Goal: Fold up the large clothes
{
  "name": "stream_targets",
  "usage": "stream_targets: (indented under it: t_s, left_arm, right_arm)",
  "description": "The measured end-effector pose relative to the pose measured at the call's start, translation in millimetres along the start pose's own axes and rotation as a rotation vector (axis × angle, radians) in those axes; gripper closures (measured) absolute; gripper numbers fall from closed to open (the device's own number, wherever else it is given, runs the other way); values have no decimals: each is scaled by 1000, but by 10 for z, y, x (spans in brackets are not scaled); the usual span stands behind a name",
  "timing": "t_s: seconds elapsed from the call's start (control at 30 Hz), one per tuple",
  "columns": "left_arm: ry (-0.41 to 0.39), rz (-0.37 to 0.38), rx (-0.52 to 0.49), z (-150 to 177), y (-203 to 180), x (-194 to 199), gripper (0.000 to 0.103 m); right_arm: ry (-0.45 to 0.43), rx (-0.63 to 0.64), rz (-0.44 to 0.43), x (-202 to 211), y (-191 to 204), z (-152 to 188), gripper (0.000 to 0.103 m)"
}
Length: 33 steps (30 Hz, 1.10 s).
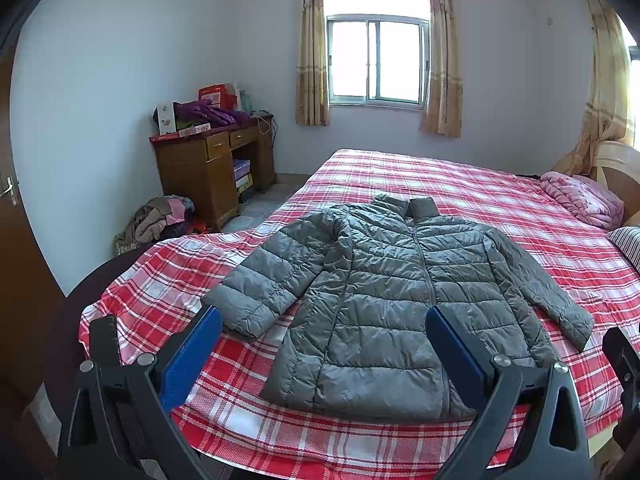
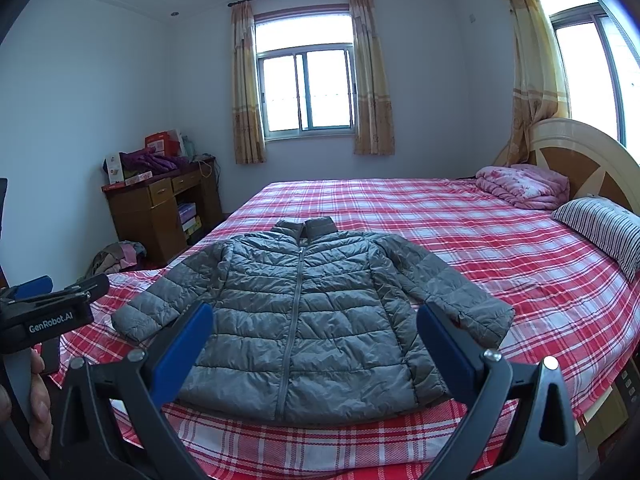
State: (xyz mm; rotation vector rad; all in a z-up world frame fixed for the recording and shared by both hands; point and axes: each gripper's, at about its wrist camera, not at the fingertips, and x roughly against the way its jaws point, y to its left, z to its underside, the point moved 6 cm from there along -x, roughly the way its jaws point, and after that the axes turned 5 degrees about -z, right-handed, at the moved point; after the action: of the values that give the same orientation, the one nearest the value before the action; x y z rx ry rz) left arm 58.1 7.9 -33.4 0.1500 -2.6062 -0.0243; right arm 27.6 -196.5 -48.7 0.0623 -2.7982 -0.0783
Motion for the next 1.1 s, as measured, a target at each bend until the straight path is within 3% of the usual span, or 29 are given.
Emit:
stream_targets:
  t_s: [1.1]
  left_arm:
    - [6,-4,-9,30,13,-35,1]
  right_arm:
    - [9,-6,-1,-28,-8,25,0]
